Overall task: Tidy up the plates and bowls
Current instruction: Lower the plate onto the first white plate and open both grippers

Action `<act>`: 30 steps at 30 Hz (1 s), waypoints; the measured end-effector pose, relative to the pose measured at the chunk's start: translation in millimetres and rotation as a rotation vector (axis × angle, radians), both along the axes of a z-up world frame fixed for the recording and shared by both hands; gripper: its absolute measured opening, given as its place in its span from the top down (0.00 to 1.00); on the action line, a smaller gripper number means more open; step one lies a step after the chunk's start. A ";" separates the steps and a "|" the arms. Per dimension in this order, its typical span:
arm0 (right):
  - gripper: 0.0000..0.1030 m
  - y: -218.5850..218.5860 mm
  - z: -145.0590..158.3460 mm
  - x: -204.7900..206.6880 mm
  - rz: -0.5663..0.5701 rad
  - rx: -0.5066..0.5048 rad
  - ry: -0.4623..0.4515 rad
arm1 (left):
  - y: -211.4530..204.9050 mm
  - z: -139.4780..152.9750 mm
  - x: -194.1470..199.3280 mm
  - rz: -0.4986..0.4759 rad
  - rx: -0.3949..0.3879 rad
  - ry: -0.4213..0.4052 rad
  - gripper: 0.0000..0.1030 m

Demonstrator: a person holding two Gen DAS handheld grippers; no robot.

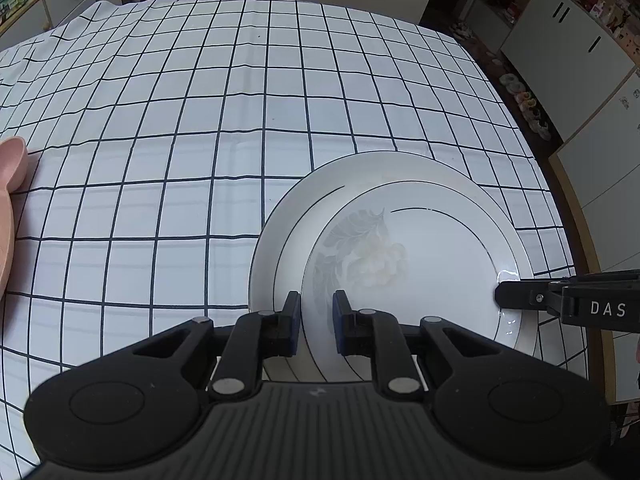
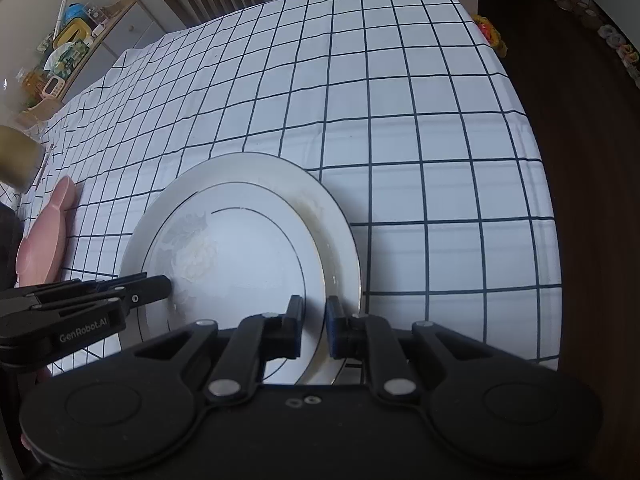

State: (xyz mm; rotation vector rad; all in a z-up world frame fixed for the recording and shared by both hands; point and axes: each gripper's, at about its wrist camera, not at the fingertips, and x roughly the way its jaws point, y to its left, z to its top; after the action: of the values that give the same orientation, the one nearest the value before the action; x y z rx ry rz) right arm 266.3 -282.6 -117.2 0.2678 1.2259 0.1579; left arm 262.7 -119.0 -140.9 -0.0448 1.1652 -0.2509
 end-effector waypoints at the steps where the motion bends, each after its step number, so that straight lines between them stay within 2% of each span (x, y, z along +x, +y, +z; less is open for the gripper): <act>1: 0.90 0.0 -0.1 0.2 -0.001 0.000 0.000 | -0.1 -0.3 0.6 -0.001 0.000 0.000 0.85; 9: 0.90 -1.3 -0.1 1.2 0.001 0.003 -0.002 | -1.8 -1.4 -0.4 -0.032 0.013 -0.015 0.85; 23: 0.92 4.5 -5.1 9.0 0.019 -0.005 0.008 | 13.9 8.8 1.9 -0.002 -0.014 -0.003 0.85; 30: 0.82 10.4 -4.3 10.5 0.049 -0.023 0.000 | 14.6 12.0 -0.6 0.008 -0.014 0.002 0.85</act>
State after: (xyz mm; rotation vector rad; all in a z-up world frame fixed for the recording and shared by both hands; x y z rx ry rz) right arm 276.8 -272.1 -121.5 0.2180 1.2339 0.1866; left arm 262.1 -104.3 -128.8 -0.0621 1.1646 -0.2515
